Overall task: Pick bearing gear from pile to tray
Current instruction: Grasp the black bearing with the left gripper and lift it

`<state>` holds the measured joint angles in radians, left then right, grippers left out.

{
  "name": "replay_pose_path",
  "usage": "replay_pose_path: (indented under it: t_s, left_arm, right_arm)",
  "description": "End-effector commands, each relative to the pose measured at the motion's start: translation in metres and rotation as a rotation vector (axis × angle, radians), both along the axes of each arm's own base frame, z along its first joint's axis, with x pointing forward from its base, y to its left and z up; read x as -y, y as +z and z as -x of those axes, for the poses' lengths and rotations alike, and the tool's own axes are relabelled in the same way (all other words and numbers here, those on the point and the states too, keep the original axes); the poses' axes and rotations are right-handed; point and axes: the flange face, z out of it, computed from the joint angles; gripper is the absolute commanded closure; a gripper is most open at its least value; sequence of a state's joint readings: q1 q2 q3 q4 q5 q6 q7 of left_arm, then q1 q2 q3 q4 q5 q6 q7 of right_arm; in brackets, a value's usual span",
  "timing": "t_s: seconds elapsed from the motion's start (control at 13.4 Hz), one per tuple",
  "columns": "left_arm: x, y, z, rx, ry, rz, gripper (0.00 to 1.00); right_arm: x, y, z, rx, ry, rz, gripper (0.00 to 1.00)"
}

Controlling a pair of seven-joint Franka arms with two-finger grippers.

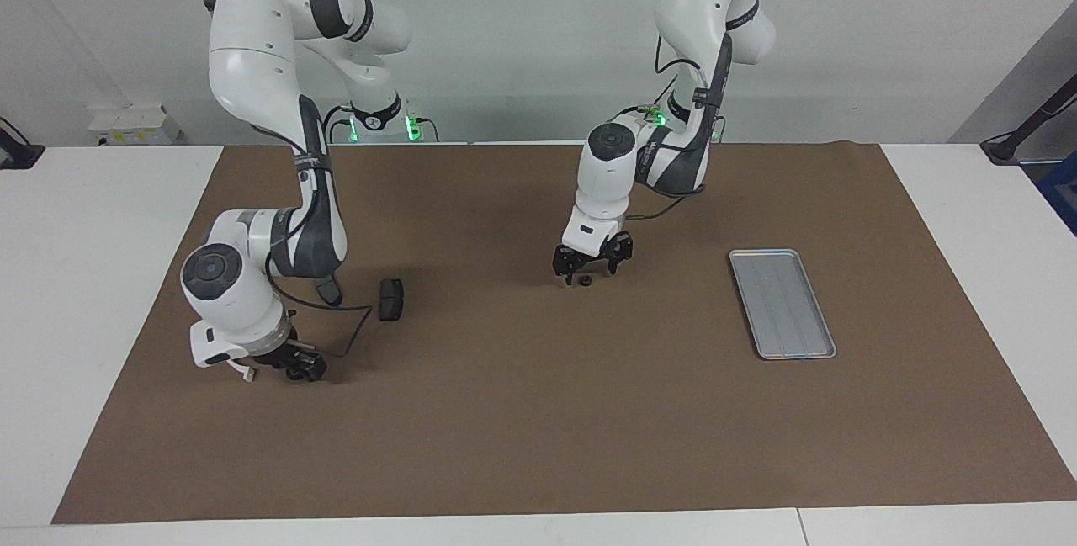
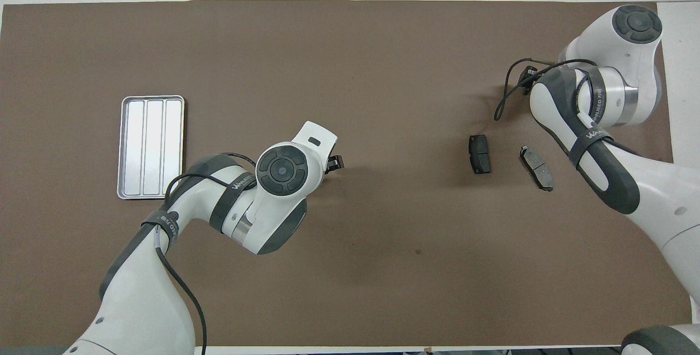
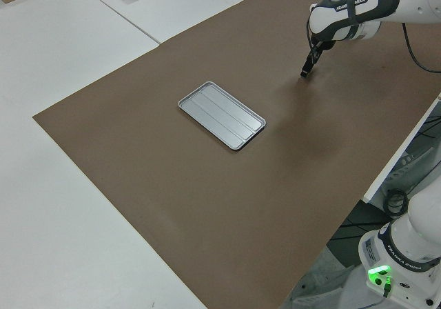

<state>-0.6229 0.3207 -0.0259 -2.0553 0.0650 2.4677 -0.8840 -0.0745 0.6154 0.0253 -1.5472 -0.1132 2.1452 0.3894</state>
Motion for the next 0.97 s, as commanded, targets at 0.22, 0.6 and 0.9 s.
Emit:
replay_pose_path:
  t_s: [0.22,0.6,0.9]
  left_arm:
    - [0.006,-0.003,0.003,0.019,0.013,0.010,0.50]
    - [0.005,0.011,-0.018,0.034,0.019,0.013,1.00]
    - [-0.073,0.087,-0.073,-0.010,-0.043,-0.054,1.00]
  right_arm:
    - [0.004,-0.007,0.004,-0.033,-0.015,0.002,1.00]
    - [-0.029,0.068,0.000,-0.092,0.029,0.023,1.00]
    - [-0.083,0.129,0.017,-0.117,0.084,0.024,1.00]
